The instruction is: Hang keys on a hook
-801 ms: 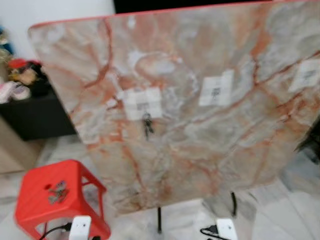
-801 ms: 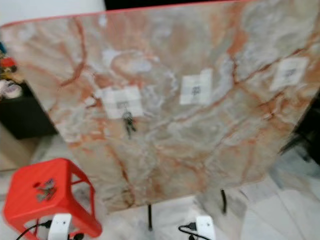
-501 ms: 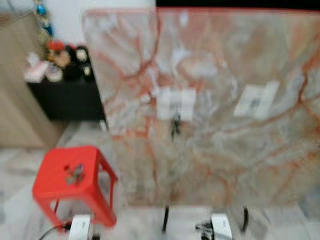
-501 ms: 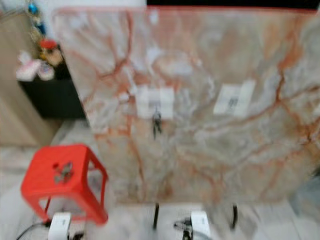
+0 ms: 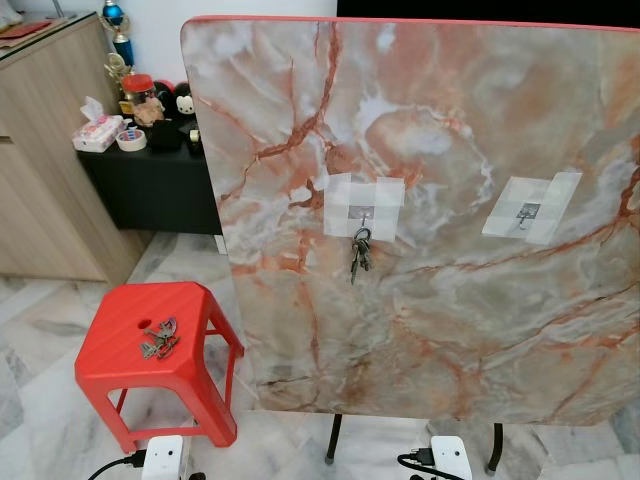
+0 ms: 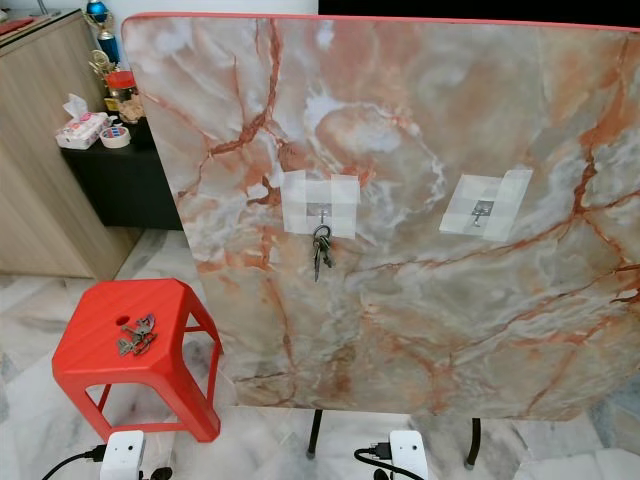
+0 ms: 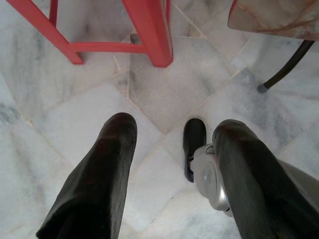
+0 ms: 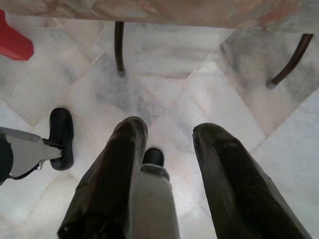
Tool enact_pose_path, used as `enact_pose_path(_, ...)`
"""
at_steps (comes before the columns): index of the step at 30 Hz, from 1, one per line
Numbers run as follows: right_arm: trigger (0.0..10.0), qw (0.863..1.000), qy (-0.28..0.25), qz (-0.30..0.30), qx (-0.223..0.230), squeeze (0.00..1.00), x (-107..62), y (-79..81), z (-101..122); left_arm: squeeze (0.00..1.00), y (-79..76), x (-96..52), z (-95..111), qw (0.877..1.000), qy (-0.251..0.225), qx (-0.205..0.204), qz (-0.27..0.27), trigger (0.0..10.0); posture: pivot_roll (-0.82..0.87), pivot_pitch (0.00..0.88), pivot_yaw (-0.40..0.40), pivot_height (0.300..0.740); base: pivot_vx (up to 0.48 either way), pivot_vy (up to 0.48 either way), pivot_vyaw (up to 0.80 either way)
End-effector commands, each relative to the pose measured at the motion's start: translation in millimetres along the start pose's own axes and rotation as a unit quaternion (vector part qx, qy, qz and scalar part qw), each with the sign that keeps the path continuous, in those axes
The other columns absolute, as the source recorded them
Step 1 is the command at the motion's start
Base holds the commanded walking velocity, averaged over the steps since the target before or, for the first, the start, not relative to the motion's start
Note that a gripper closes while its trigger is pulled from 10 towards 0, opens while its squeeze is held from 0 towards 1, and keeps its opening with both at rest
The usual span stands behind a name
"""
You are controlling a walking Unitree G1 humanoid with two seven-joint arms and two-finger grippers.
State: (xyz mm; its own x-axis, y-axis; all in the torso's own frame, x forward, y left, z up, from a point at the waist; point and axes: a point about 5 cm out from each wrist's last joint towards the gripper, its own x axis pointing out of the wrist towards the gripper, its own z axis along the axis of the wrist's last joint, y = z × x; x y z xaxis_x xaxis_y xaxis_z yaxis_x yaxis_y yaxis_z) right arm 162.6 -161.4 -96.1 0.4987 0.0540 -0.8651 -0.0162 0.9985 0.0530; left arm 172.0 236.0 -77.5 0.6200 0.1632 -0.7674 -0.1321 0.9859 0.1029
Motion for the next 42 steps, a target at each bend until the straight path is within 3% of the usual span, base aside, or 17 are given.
enact_pose_path(1, 10.0, 1.0, -0.001, -0.003, -0.002, 0.0, 0.0, -2.0, 1.5, 0.0, -3.0, -0.8, -5.9, 1.0, 0.013, -0.002, 0.002, 10.0, 0.03, 0.006, -0.063, 0.74, 0.0, 0.0, 0.0)
enact_pose_path(14, 10.0, 1.0, -0.003, -0.005, -0.007, 0.0, 0.0, -3.1, 2.8, 0.0, -5.6, -0.9, -8.5, 1.0, 0.021, -0.004, 0.001, 10.0, 0.04, 0.018, -0.064, 0.74, 0.0, 0.271, 0.0)
enact_pose_path(35, 10.0, 1.0, -0.006, -0.001, -0.018, 0.0, 0.1, -1.6, 3.5, 0.0, -0.8, -2.7, -14.1, 1.0, 0.029, -0.006, 0.005, 10.0, 0.05, 0.003, -0.061, 0.74, 0.0, 0.48, 0.0)
enact_pose_path(42, 10.0, 1.0, -0.006, 0.0, -0.013, 0.0, 0.1, -1.2, 3.0, 0.0, -0.1, -3.1, -15.3, 1.0, 0.03, -0.006, 0.005, 10.0, 0.06, 0.0, -0.058, 0.74, 0.0, 0.48, 0.4)
